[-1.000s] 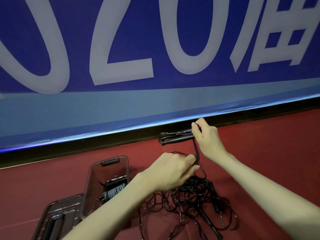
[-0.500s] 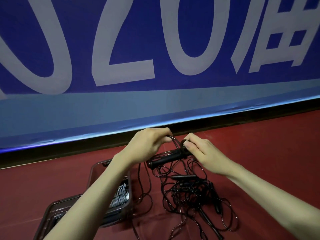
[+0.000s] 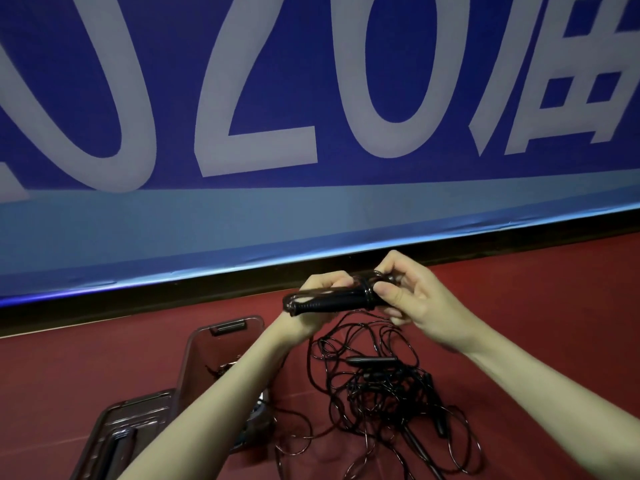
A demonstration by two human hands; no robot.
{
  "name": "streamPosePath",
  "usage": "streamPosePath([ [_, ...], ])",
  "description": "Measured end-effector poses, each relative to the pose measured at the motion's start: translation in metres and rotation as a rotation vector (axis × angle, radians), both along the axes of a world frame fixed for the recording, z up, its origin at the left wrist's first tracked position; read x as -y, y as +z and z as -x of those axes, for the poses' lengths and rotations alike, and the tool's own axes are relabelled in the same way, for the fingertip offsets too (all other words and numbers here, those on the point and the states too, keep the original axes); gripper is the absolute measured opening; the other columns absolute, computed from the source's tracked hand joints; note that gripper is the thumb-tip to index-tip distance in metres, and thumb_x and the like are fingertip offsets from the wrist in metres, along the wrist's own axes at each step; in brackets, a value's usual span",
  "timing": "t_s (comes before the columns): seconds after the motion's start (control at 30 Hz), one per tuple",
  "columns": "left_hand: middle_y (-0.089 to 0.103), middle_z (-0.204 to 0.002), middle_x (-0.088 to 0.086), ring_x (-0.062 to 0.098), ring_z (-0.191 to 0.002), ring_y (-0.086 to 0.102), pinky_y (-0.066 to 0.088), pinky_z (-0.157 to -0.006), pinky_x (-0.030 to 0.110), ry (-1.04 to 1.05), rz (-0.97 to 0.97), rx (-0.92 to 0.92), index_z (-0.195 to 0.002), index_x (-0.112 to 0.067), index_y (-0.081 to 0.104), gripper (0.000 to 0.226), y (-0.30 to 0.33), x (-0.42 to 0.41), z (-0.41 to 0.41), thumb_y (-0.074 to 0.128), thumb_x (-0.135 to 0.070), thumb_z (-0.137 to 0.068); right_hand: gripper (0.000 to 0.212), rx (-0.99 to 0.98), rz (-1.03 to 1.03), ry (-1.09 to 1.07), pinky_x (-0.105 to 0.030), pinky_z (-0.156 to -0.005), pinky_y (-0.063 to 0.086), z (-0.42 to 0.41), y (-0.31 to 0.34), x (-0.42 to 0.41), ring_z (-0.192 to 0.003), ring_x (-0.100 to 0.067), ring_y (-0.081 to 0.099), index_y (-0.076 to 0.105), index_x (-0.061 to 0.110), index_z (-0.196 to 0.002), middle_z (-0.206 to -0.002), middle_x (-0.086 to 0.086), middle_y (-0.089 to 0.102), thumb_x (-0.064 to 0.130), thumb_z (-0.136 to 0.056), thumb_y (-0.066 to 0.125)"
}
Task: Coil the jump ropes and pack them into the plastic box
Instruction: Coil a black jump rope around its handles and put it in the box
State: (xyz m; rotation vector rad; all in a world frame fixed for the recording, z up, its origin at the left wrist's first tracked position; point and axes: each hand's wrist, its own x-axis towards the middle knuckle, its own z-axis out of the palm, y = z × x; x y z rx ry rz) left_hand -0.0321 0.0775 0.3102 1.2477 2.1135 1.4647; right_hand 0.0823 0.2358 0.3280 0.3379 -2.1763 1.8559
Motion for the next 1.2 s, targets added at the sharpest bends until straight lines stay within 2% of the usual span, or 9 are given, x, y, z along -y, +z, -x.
streamPosePath([
  [0.13,0.038,-0.058,-0.009,0.007,-0.053,0.029,0.024,-0.053,0.024,0.109,0.038,0.239,-0.069,-0.017,0.044,0.034,-0.011,-0.007,-0.021,0.038,-0.017,-0.102,0.012,-0.034,0.082,-0.118,-0.021,-0.047,0.029,0.007,-0.005,-0.001,-0.056,-0.018,0.033,0.044,0.004,-0.088,-0.073,-0.002,0.045,-0.001,-0.097,0.051],
  [0.27,0.034,-0.049,-0.009,0.008,-0.045,0.026,0.023,-0.045,0.022,0.119,0.036,0.201,-0.069,-0.013,0.046,0.038,-0.005,-0.022,-0.038,0.034,-0.022,-0.103,0.014,-0.073,0.101,-0.242,-0.024,-0.047,0.026,0.014,-0.008,0.000,-0.057,-0.024,0.029,0.039,-0.002,-0.087,-0.070,-0.010,0.038,-0.005,-0.097,0.048],
  [0.37,0.042,-0.053,-0.009,0.008,-0.047,0.035,0.029,-0.049,0.025,0.146,0.154,-0.036,-0.077,-0.014,0.054,0.034,-0.002,-0.027,-0.046,0.036,-0.026,-0.103,0.018,-0.120,0.070,-0.334,-0.025,-0.047,0.029,0.020,-0.009,-0.003,-0.053,-0.014,0.036,0.044,0.008,-0.085,-0.067,-0.005,0.041,-0.003,-0.097,0.051],
  [0.47,0.057,-0.069,0.004,0.022,-0.061,0.048,0.031,-0.059,0.033,0.143,0.275,-0.263,-0.090,-0.006,0.054,0.028,0.000,-0.025,-0.047,0.038,-0.026,-0.103,0.018,-0.191,-0.082,-0.445,-0.025,-0.053,0.034,0.026,-0.014,-0.010,-0.053,-0.010,0.037,0.046,0.023,-0.081,-0.061,0.012,0.044,0.012,-0.092,0.055],
  [0.6,0.059,-0.074,0.012,0.037,-0.069,0.055,0.042,-0.062,0.041,0.143,0.382,-0.453,-0.089,-0.010,0.047,0.025,0.009,-0.014,-0.046,0.039,-0.029,-0.102,0.010,-0.242,-0.351,-0.546,-0.023,-0.058,0.034,0.024,-0.016,-0.016,-0.058,-0.014,0.043,0.050,0.008,-0.085,-0.066,0.006,0.051,0.011,-0.091,0.058],
  [0.8,0.064,-0.099,0.002,0.030,-0.090,0.062,0.042,-0.064,0.035,0.192,0.443,-0.843,-0.102,-0.018,0.052,0.024,0.032,-0.005,-0.044,0.039,-0.039,-0.102,0.010,-0.288,-0.561,-0.475,-0.014,-0.062,0.033,0.018,-0.006,-0.012,-0.067,-0.006,0.040,0.050,0.001,-0.086,-0.075,-0.005,0.051,0.003,-0.092,0.057],
  [0.93,0.058,-0.081,-0.005,0.022,-0.070,0.061,0.035,-0.047,0.030,0.194,0.299,-1.048,-0.095,-0.017,0.059,0.021,0.040,-0.001,-0.035,0.057,-0.038,-0.094,0.012,-0.234,-0.656,-0.394,-0.015,-0.061,0.032,0.015,0.006,-0.010,-0.066,-0.007,0.038,0.048,0.001,-0.087,-0.075,-0.004,0.049,0.003,-0.094,0.057],
  [1.07,0.049,-0.075,-0.012,0.016,-0.069,0.049,0.038,-0.054,0.034,0.258,0.200,-0.801,-0.084,-0.018,0.051,0.032,0.043,0.003,-0.020,0.067,-0.046,-0.083,0.015,-0.152,-0.598,-0.306,-0.017,-0.056,0.031,0.009,0.013,-0.012,-0.059,-0.007,0.038,0.049,0.010,-0.084,-0.065,0.009,0.051,0.010,-0.094,0.060],
  [1.2,0.065,-0.098,-0.017,0.013,-0.090,0.060,0.048,-0.073,0.034,0.211,0.341,-0.643,-0.105,-0.031,0.061,0.050,0.037,0.006,-0.015,0.054,-0.070,-0.075,0.015,-0.130,-0.590,-0.215,-0.015,-0.056,0.031,-0.001,0.014,-0.014,-0.059,-0.005,0.042,0.052,0.017,-0.083,-0.070,0.011,0.055,0.012,-0.094,0.061],
])
